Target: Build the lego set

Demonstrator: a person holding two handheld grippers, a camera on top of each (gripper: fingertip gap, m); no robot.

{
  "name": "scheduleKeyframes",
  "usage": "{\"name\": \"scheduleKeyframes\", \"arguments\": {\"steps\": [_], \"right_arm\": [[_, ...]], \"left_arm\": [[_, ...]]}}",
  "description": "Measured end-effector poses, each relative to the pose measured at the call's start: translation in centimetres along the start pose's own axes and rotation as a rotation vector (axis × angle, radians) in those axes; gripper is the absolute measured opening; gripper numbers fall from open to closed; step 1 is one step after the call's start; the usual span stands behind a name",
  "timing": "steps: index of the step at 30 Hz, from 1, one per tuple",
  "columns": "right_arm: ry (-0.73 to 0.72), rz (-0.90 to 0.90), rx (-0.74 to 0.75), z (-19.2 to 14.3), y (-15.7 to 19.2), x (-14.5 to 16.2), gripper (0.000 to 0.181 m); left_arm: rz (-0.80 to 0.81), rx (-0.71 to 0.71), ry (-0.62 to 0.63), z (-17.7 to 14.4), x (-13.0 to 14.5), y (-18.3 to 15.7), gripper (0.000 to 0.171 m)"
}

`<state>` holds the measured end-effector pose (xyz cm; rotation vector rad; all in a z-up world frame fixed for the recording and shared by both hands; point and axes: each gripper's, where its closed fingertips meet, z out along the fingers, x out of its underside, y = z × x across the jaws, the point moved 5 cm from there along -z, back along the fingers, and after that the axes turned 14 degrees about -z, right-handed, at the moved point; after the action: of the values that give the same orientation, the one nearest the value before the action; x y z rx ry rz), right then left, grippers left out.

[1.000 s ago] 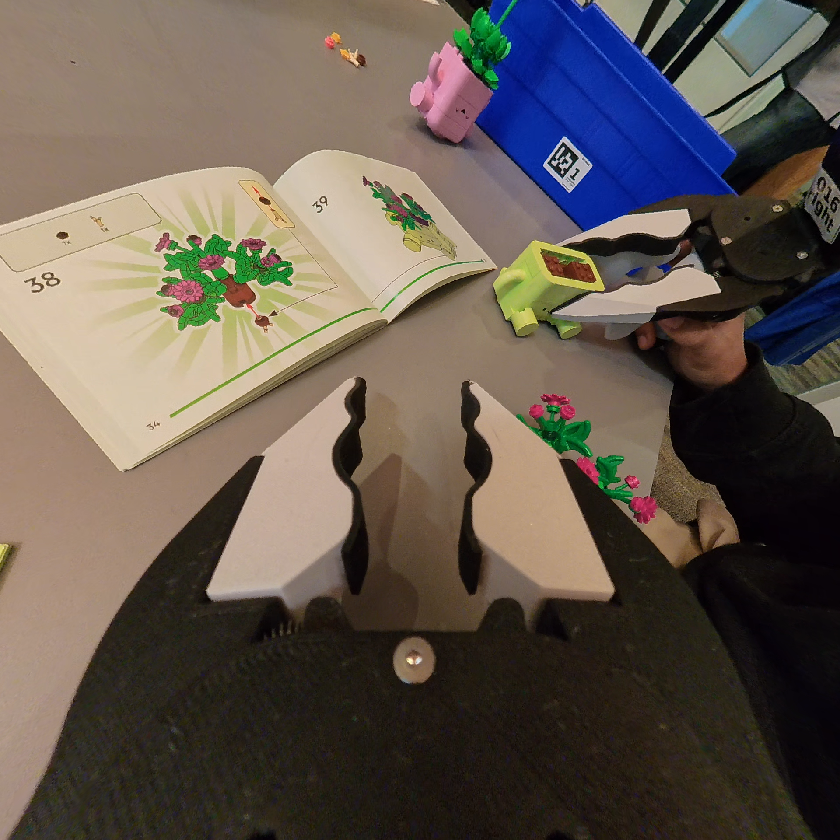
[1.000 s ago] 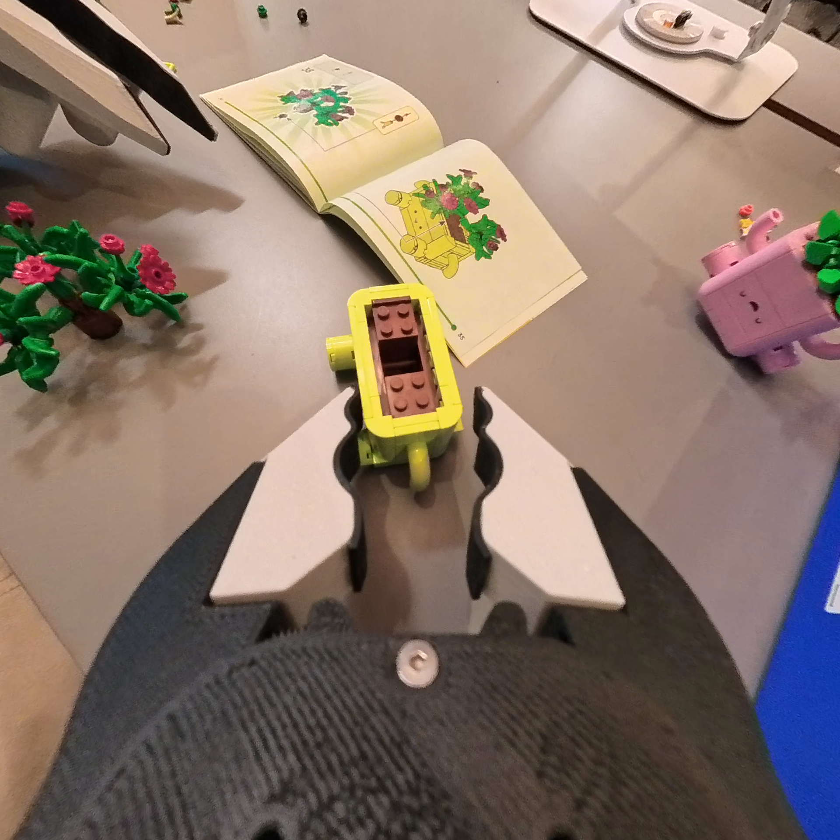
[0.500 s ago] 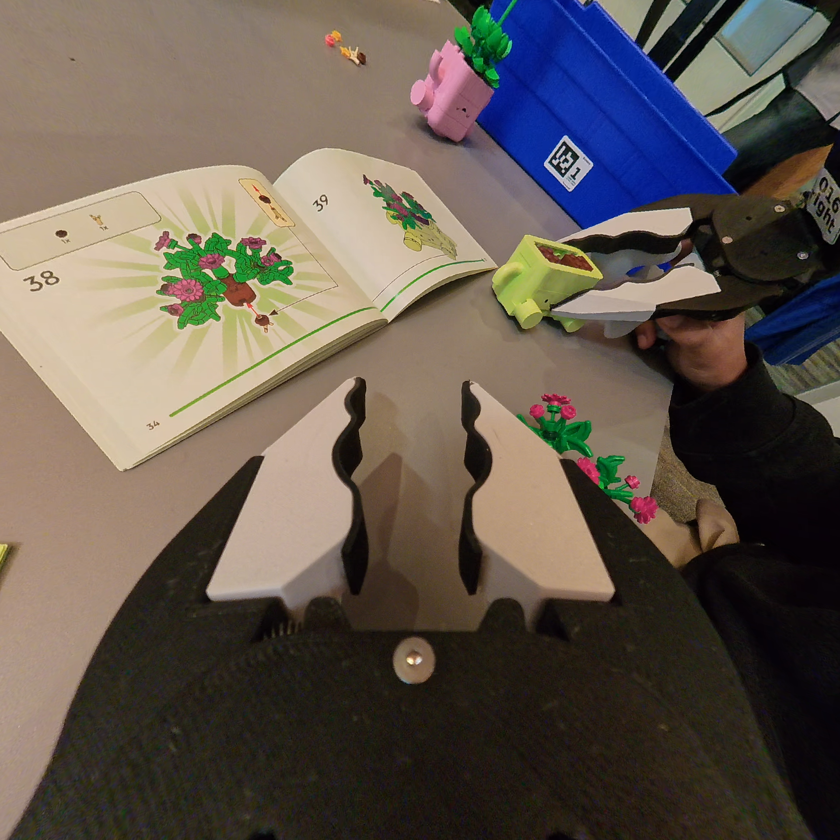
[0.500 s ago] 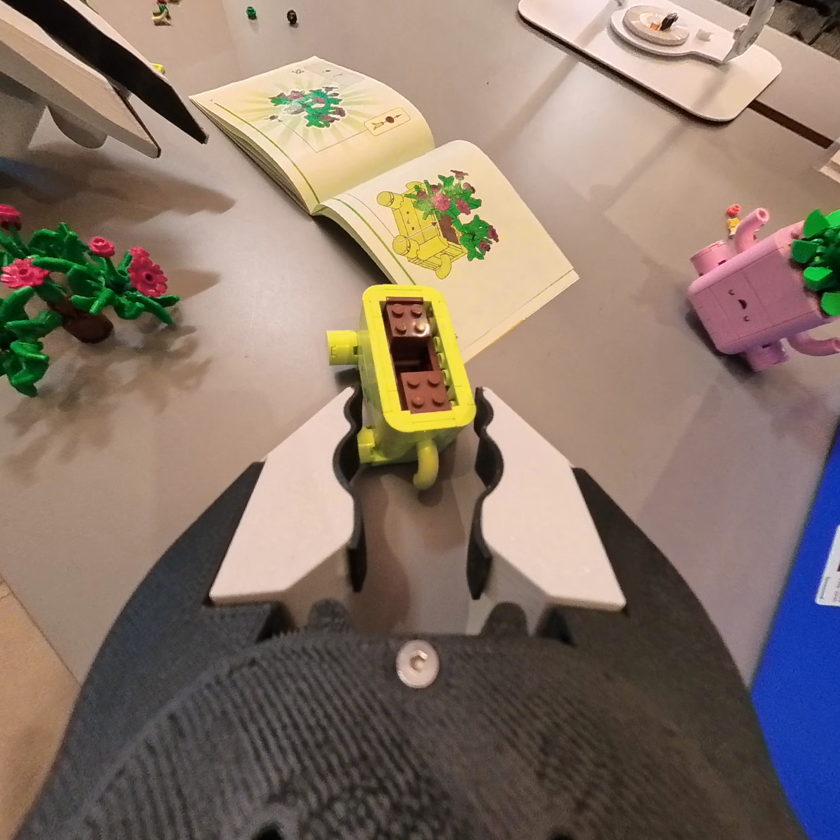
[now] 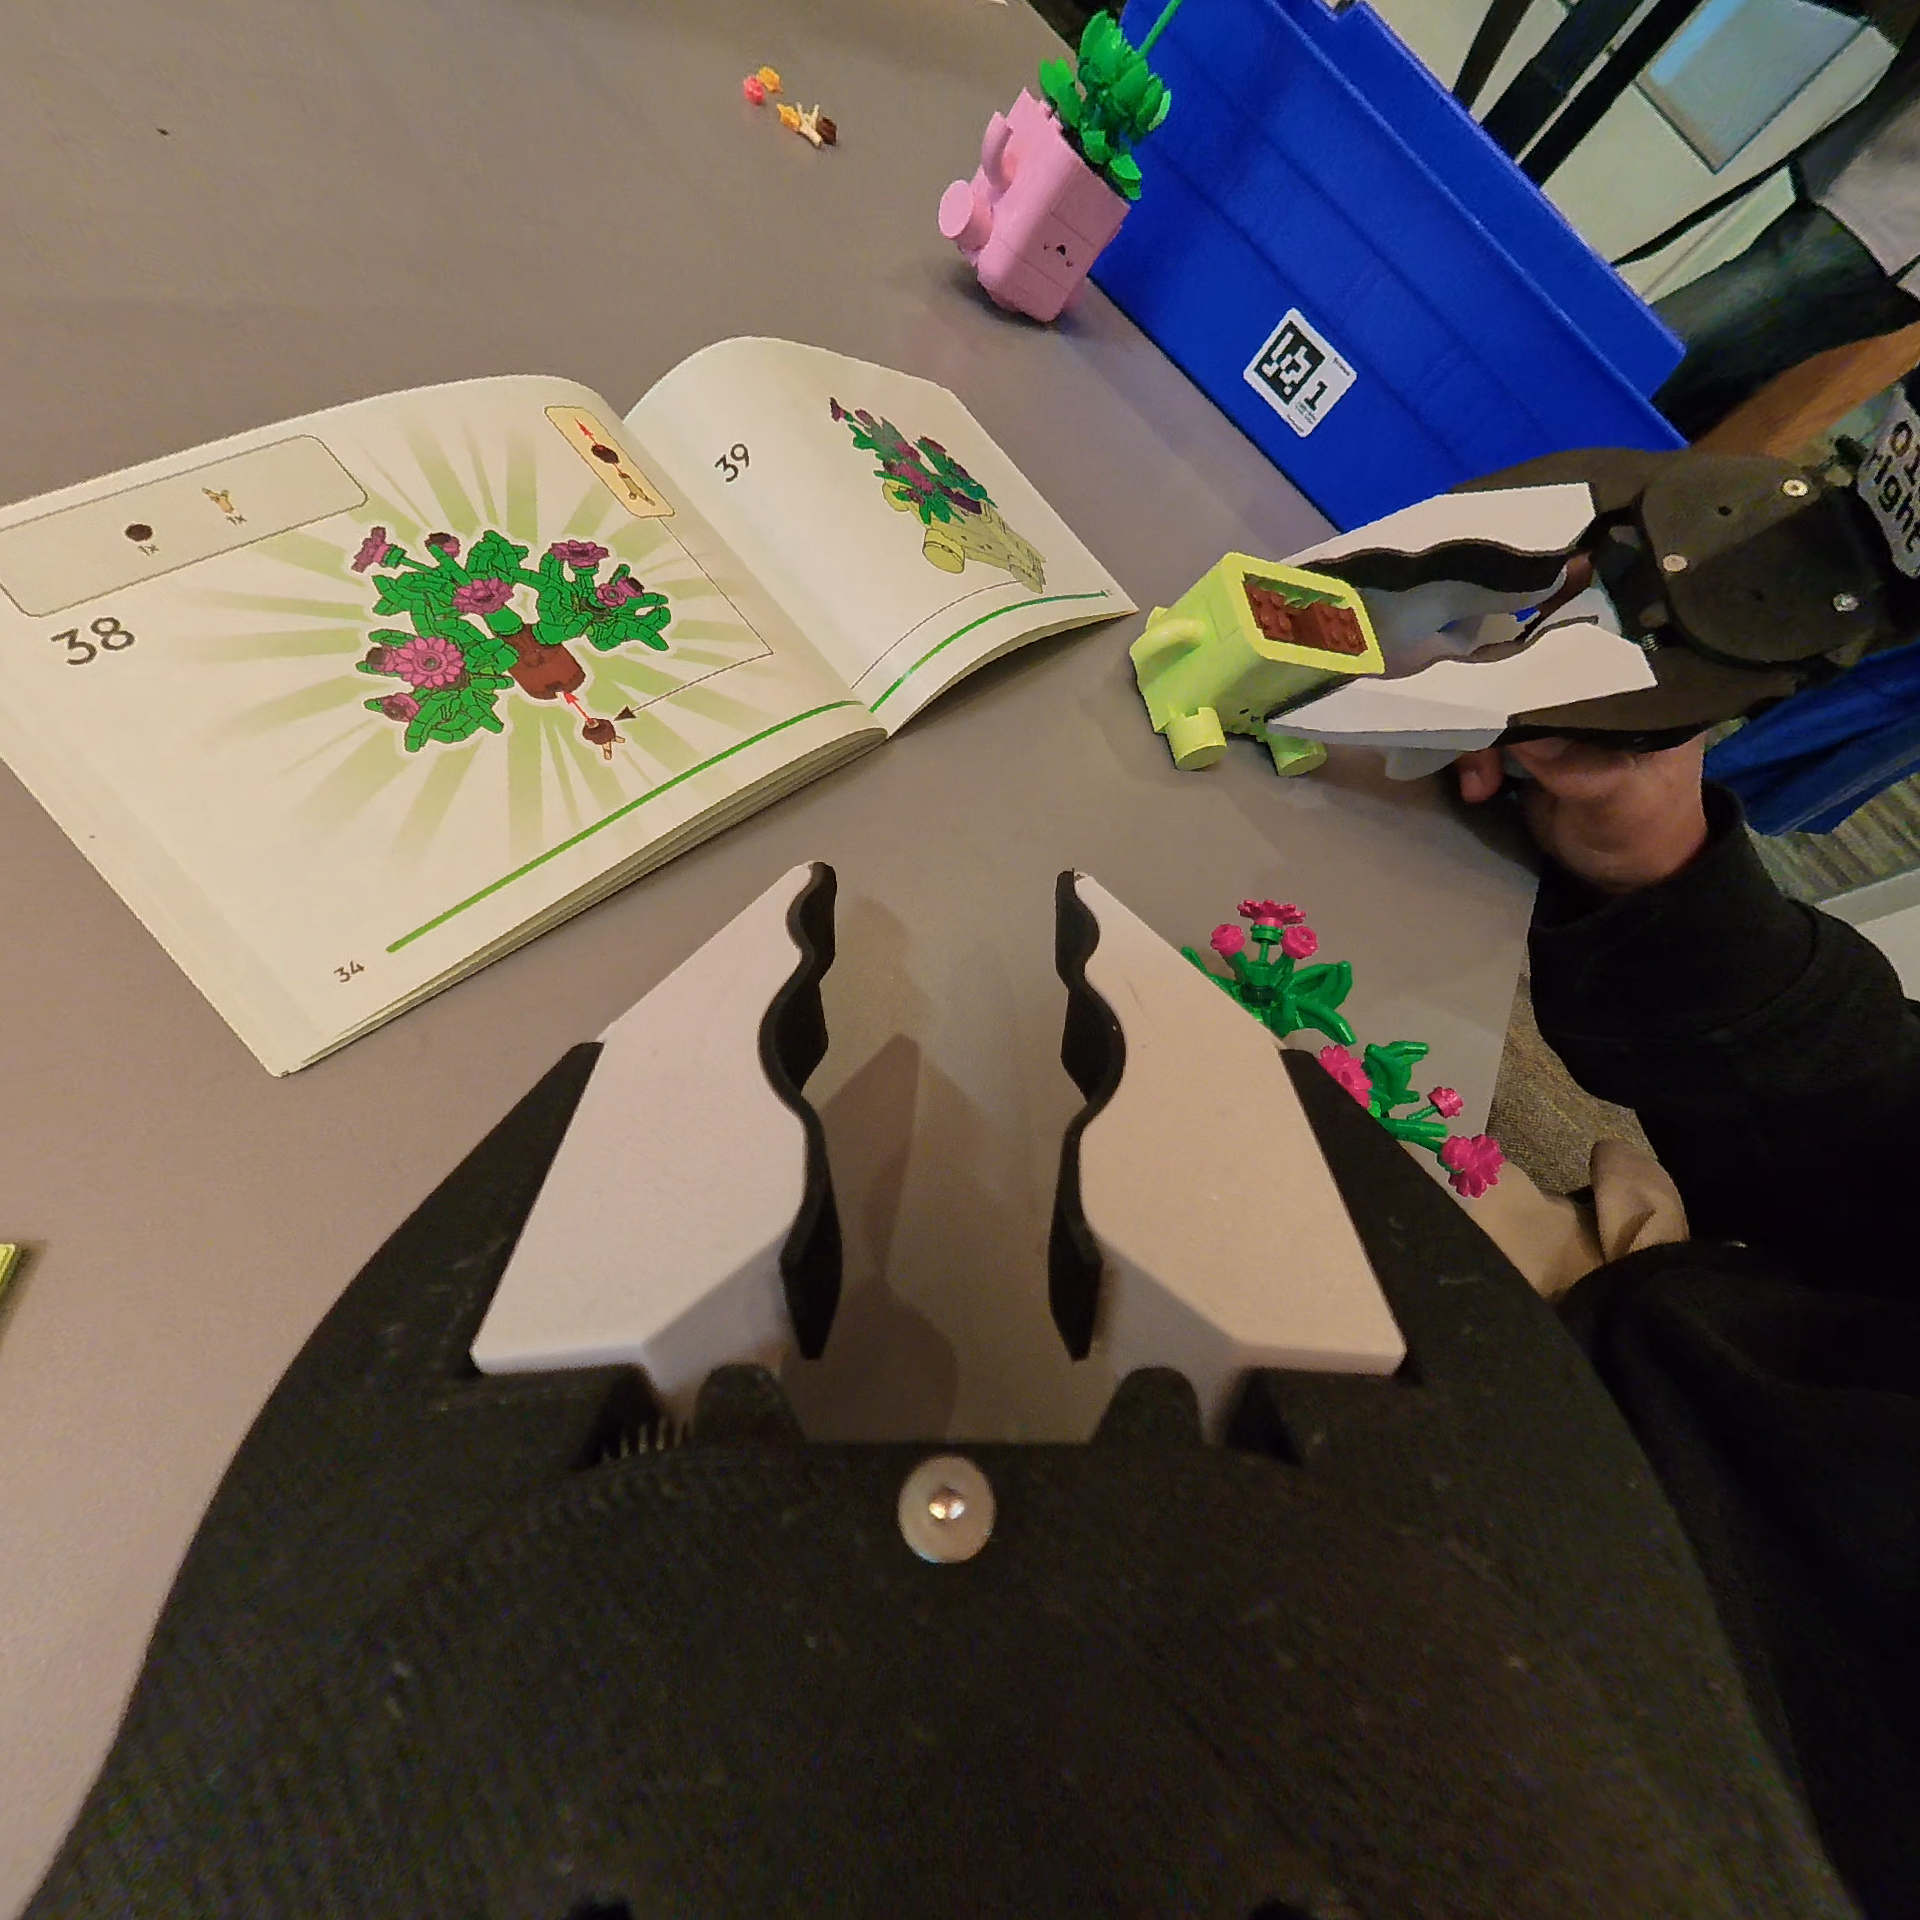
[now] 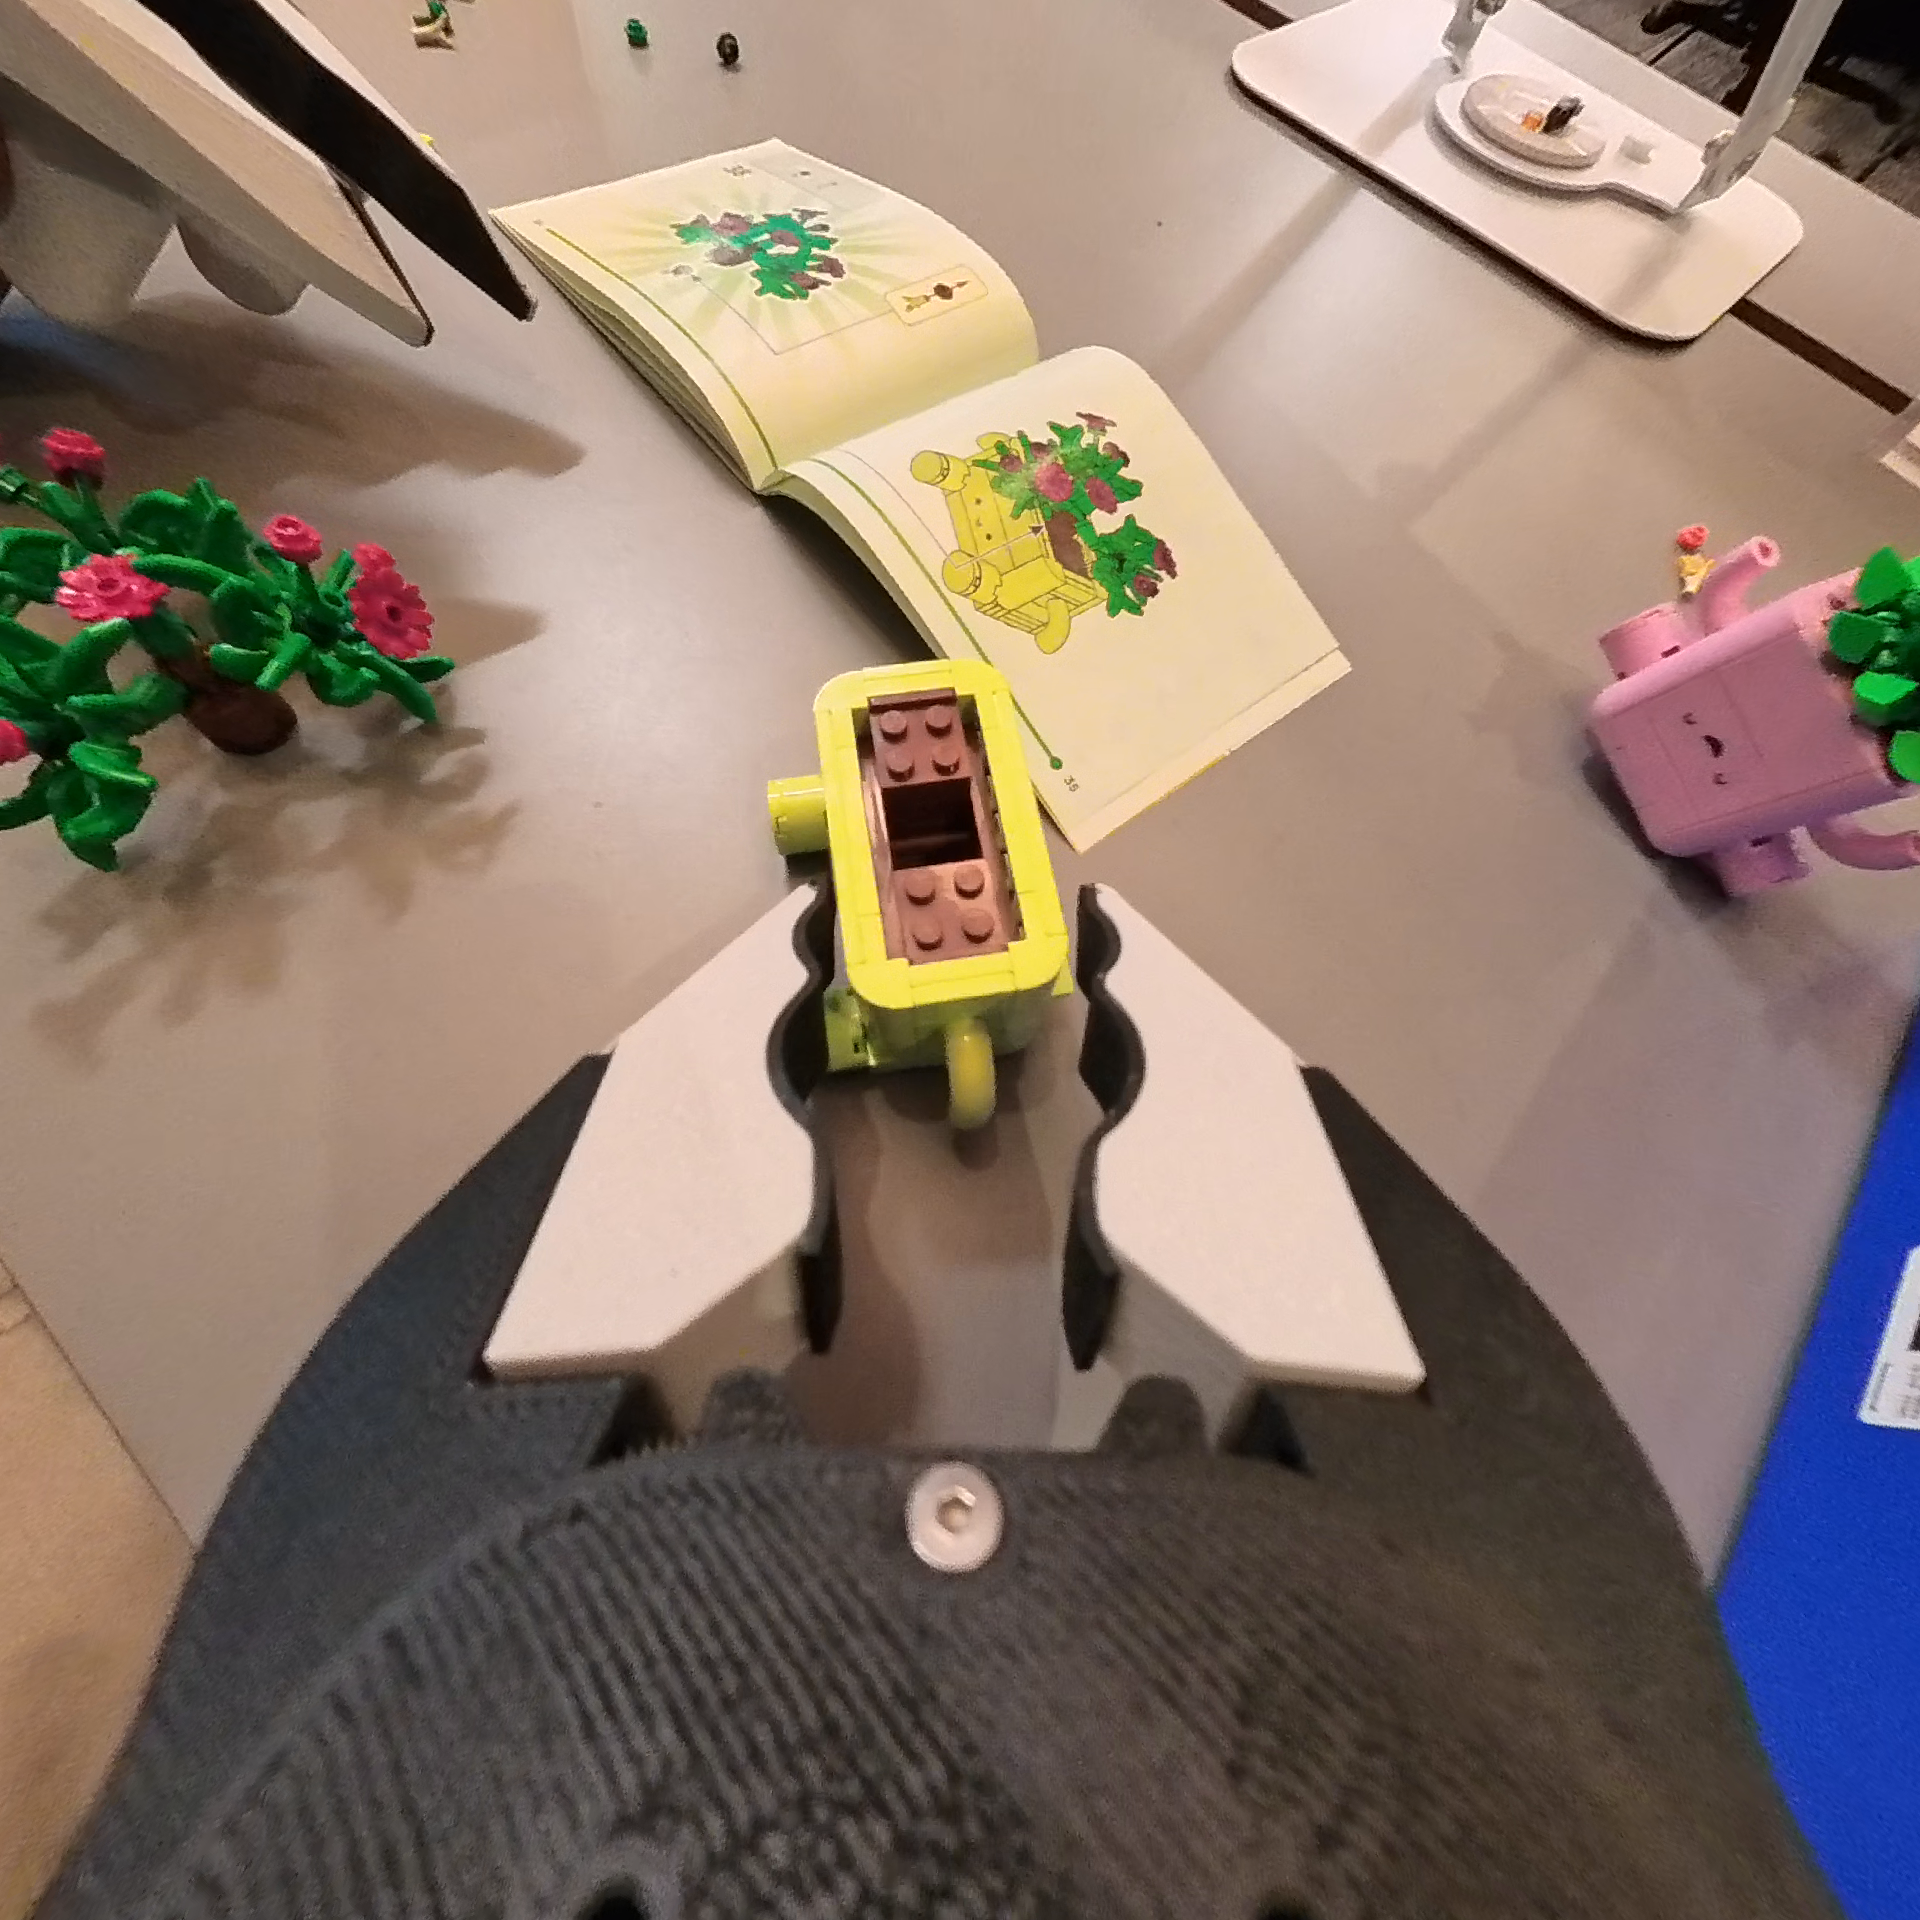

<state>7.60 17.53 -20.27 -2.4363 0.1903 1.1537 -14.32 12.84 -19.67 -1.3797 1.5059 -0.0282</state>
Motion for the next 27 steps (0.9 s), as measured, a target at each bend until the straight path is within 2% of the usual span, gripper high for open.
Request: {"name": "scheduleKeyframes", "arguments": {"steps": [14, 27], "right_arm": [[-0.062, 0.02, 0.019, -0.6, -0.3, -0.4, 0.057], [-0.116, 0.016, 0.089, -1.3, -0.9, -0.8, 0.056]], "left_arm": [[-0.001, 0.0, 0.001, 0.1, 0.0, 0.0, 0.041], [0.002, 0.001, -0.003, 0.0, 0.0, 0.0, 0.041]]}}
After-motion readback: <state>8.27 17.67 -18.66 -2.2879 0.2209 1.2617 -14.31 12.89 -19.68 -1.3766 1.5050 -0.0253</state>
